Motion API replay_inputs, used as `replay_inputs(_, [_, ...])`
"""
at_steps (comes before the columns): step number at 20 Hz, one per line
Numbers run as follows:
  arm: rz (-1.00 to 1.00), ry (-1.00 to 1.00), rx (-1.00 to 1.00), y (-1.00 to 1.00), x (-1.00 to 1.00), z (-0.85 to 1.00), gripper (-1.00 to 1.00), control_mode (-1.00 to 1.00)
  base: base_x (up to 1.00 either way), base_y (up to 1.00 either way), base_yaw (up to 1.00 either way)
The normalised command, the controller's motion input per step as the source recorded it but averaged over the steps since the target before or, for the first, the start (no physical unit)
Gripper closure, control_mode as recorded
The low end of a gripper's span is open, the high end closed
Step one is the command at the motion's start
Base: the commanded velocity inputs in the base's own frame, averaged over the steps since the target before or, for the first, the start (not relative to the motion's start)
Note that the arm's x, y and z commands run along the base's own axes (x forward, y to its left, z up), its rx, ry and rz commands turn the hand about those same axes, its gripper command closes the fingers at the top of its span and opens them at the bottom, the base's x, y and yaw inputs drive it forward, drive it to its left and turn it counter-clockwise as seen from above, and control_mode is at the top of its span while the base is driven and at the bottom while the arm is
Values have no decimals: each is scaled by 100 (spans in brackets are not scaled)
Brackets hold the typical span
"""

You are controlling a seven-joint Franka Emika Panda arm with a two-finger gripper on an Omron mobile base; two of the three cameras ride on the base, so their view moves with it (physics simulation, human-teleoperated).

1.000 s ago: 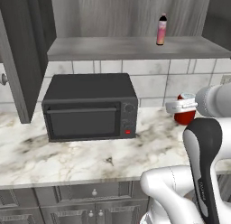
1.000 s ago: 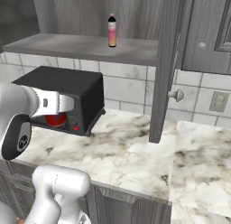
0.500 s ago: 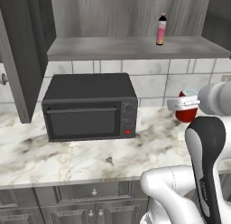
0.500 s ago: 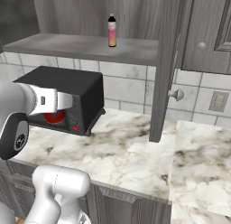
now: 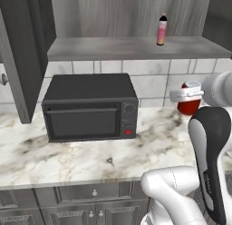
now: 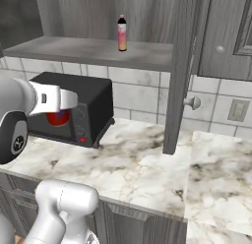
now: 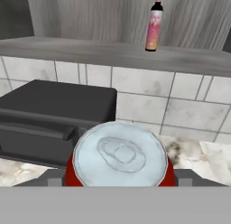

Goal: Sort all alcoholic drinks to one cabinet, and non-alcoholic drinks to the other.

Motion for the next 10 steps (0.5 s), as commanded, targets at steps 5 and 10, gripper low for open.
replay_inputs(5, [0, -4, 0, 1, 0, 17, 100, -100, 0, 0, 0])
replay_inputs(10, [0, -6, 0, 3, 0, 18, 100, -100, 0, 0, 0])
